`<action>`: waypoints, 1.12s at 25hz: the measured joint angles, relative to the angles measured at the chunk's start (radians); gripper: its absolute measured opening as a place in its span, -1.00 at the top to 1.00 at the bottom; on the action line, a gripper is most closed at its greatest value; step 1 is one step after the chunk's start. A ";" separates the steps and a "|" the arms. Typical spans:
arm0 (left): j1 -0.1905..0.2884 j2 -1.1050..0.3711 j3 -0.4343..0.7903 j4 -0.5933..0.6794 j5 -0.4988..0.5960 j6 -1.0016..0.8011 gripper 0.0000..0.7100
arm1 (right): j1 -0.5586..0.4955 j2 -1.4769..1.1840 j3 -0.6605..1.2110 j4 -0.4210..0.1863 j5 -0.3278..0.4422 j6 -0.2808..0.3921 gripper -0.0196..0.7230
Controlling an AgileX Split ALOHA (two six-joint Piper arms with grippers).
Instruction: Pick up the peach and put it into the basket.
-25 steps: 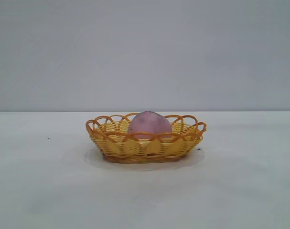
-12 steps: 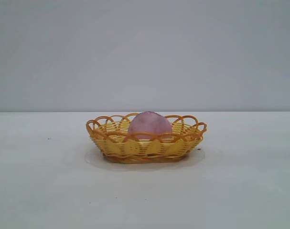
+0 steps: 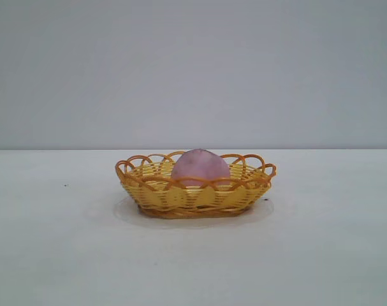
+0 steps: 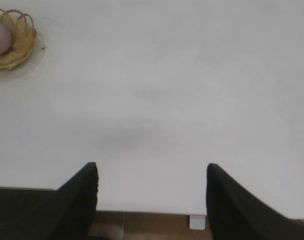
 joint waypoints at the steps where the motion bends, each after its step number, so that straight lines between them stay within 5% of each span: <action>1: 0.000 0.000 0.000 0.000 0.000 0.000 -0.41 | 0.000 -0.026 0.009 0.000 0.002 0.000 -0.15; 28: 0.047 0.000 0.000 0.000 0.000 0.000 -0.41 | 0.000 -0.126 0.018 0.002 0.016 0.022 -0.15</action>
